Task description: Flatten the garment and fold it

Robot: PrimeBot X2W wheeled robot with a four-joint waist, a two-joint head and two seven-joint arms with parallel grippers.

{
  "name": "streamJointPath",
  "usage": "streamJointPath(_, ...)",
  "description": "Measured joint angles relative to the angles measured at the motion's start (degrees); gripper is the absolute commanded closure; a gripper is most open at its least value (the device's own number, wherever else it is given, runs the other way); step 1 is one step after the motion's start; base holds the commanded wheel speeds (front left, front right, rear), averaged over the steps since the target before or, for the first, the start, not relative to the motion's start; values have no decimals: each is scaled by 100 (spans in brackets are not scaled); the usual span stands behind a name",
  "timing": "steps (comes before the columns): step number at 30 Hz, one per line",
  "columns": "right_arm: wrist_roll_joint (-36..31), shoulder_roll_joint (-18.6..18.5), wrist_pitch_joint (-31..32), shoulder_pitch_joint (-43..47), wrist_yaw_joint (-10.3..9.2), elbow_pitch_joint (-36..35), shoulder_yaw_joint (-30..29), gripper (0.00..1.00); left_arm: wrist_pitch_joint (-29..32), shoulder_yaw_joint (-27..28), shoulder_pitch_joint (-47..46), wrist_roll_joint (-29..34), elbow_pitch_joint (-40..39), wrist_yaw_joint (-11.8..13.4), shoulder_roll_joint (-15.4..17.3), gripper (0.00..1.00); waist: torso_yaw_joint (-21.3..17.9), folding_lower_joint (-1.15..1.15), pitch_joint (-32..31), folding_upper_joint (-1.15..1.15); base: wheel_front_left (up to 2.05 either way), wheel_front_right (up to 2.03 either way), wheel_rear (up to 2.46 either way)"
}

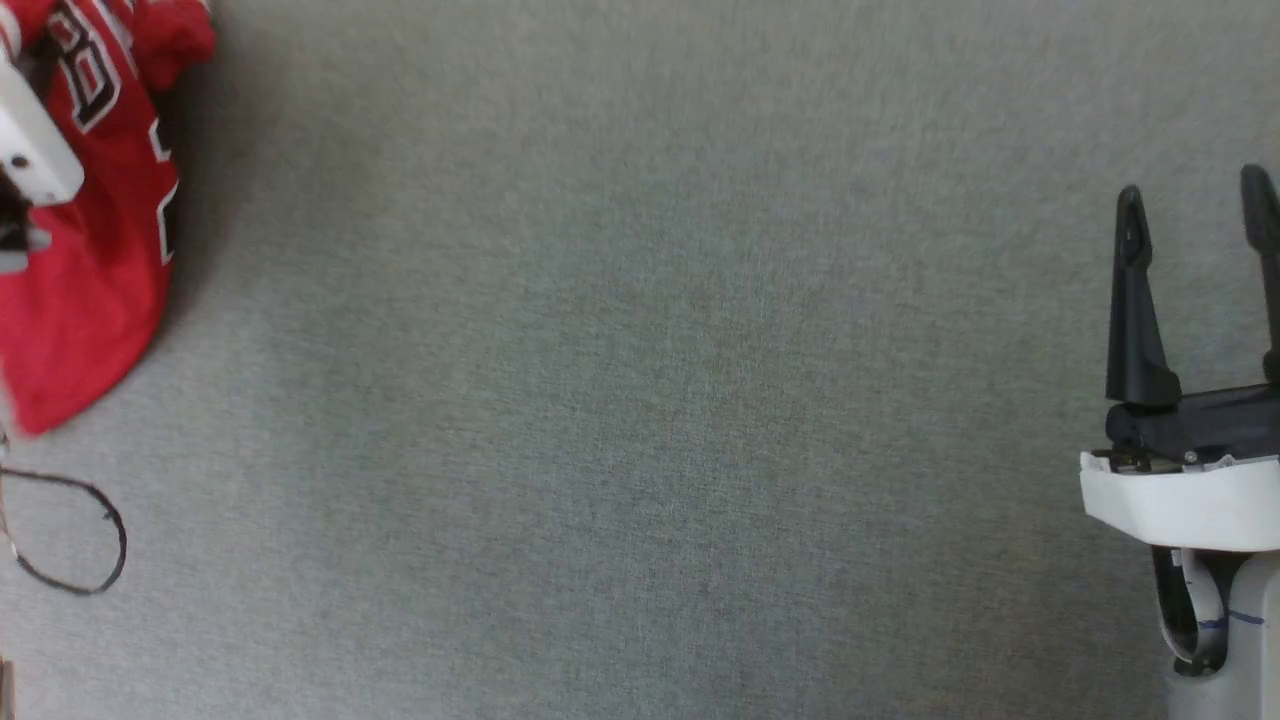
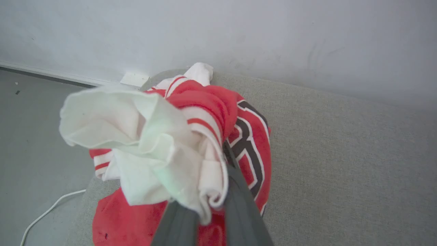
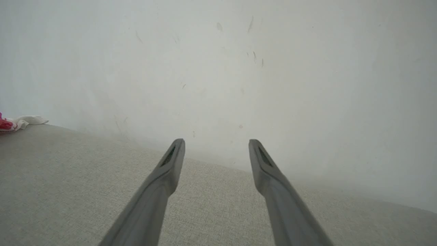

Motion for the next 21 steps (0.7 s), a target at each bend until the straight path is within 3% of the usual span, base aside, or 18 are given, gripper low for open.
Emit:
streamJointPath(12,712,1,-288,524,0,731,-219,0,382,-304,-448,-189,-1499,-58,-89,100,-113,-1,-1373,0,0,0,0)
streamJointPath(21,953,2,-327,786,0,848,-332,0,1110,-762,-556,-506,-2791,-58,-690,100,-395,-2,-2130,0,0,0,0)
